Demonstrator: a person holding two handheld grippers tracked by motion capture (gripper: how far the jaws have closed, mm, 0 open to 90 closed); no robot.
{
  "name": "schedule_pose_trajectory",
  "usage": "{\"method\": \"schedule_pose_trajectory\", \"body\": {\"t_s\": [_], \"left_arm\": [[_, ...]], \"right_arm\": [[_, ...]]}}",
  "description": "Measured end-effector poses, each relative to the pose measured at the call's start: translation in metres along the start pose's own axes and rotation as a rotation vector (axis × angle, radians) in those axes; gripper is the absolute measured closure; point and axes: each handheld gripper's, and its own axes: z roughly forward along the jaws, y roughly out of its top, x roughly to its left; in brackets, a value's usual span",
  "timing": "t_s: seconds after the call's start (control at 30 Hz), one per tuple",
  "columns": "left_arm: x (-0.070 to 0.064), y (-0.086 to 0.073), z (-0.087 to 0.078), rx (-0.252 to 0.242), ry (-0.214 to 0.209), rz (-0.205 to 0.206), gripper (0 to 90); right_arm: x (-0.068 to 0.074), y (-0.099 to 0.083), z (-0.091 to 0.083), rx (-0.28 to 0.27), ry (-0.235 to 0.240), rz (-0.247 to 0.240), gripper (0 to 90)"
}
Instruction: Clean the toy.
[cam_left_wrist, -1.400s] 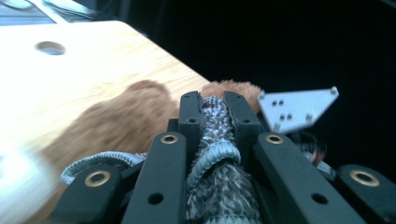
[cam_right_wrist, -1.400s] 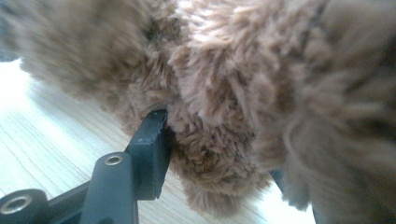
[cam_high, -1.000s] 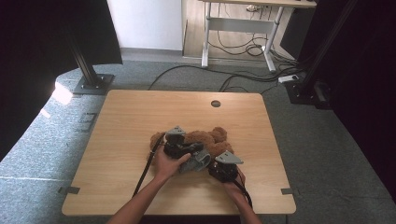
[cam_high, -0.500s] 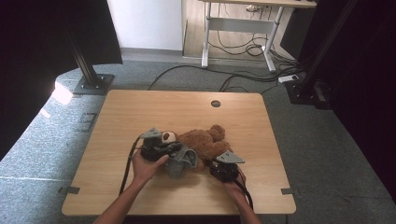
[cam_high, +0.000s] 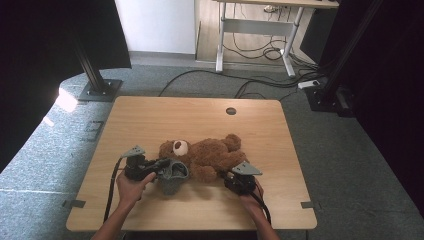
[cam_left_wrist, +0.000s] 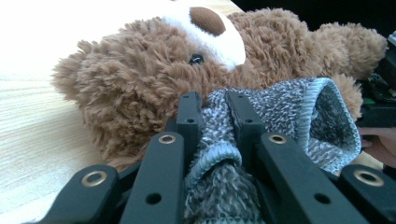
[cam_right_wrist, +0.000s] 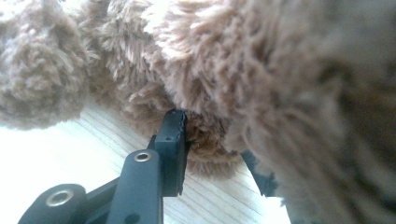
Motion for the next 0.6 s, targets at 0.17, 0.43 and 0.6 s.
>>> {"method": "schedule_pose_trajectory", "body": {"t_s": [0.17,0.43,0.6], "left_arm": [[0.002,0.001,-0.001,0.004,0.031,0.007,76.8],[0.015,-0.011,-0.018,-0.003,0.07,-0.024,76.8],[0.019,-0.014,-0.032,-0.018,0.074,-0.033,76.6]], "right_arm": [[-0.001,0.0,-0.001,0.003,0.001,-0.002,57.3],[-0.002,-0.002,-0.002,0.002,-0.001,0.004,55.7],[-0.003,-0.002,-0.003,-0.006,0.005,0.012,53.7]]}}
